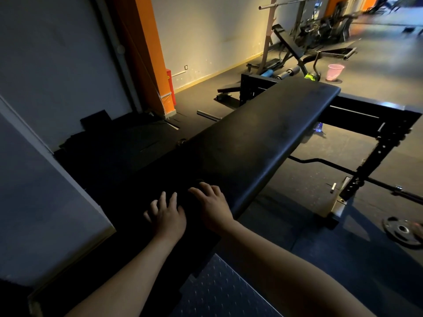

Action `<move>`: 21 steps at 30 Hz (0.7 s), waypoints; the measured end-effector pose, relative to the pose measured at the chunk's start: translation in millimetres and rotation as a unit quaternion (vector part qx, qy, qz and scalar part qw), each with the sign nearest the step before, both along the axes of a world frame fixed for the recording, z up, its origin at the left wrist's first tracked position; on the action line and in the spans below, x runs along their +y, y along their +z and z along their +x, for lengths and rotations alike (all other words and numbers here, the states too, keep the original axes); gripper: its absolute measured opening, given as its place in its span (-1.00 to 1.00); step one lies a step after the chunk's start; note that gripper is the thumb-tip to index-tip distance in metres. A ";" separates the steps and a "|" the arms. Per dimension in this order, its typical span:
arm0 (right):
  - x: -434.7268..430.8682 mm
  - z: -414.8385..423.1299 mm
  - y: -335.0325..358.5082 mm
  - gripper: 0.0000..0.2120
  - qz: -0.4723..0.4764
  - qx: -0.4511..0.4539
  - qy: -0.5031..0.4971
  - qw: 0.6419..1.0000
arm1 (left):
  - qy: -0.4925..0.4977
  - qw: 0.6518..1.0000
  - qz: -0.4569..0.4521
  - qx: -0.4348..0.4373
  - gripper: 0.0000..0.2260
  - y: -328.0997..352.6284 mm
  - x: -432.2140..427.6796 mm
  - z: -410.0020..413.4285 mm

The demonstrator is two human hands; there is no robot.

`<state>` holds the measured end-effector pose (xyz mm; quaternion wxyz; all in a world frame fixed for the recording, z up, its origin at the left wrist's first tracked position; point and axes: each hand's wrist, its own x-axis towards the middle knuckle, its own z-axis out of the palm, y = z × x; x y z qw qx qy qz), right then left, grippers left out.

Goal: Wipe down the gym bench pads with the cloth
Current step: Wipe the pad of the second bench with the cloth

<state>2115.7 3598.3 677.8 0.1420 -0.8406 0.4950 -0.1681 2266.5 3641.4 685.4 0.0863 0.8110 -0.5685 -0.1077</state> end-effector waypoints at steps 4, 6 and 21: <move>2.0 -45.0 -10.4 -0.43 -0.035 -0.012 0.011 0.999 | -0.005 1.000 -0.029 0.011 -0.54 -7.0 11.0 -17.5; 2.3 -70.7 -18.9 -0.42 -0.055 -0.013 -0.004 0.998 | -0.011 0.999 -0.042 0.011 -0.55 -10.5 12.3 -12.8; 38.9 -21.5 -20.4 -0.48 -0.068 -0.058 0.041 0.995 | -0.016 0.999 -0.048 0.000 -0.55 -12.6 11.9 -11.4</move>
